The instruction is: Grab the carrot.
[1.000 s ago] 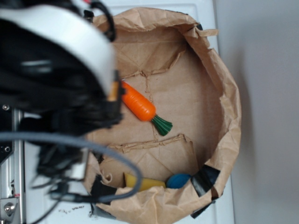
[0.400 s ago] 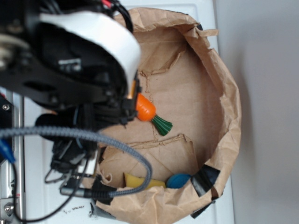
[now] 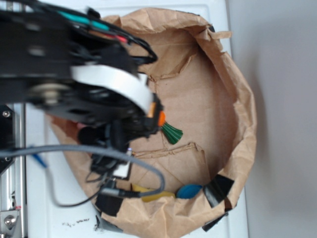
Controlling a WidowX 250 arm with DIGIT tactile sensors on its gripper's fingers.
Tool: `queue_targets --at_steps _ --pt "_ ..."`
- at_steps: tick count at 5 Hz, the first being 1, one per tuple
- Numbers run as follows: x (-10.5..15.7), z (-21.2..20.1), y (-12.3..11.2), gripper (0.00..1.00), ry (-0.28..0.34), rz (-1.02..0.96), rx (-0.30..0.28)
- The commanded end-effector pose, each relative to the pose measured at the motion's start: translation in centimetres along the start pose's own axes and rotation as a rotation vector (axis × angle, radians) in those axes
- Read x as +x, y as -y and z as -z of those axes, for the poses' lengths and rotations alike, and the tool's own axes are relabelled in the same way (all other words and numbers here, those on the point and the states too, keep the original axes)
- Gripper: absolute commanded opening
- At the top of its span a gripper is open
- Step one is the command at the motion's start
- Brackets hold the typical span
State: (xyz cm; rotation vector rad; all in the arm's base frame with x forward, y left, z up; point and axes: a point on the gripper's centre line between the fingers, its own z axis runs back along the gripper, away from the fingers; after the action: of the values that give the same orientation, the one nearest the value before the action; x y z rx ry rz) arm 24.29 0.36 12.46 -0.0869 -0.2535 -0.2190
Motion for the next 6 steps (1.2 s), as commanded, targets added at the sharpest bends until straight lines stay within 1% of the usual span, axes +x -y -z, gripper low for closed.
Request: queue_targets --at_steps 1,2,3,4,5,6 --pt "2.6 4.3 -3.5 1.0 -0.071 -0.068 0.131" --pt "1.7 6.4 -3.6 1.0 -0.105 -0.022 0.173" --pt "-3.0 8.6 -3.1 1.0 -0.132 0.042 0.208" --pt "-5.3 9.0 -2.6 0.44 -0.124 0.04 0.223" --pt "-6.9 8.3 -2.5 0.0 -0.114 0.026 0.218" --pt "-7.8 6.6 -2.3 0.0 -0.092 0.011 0.177"
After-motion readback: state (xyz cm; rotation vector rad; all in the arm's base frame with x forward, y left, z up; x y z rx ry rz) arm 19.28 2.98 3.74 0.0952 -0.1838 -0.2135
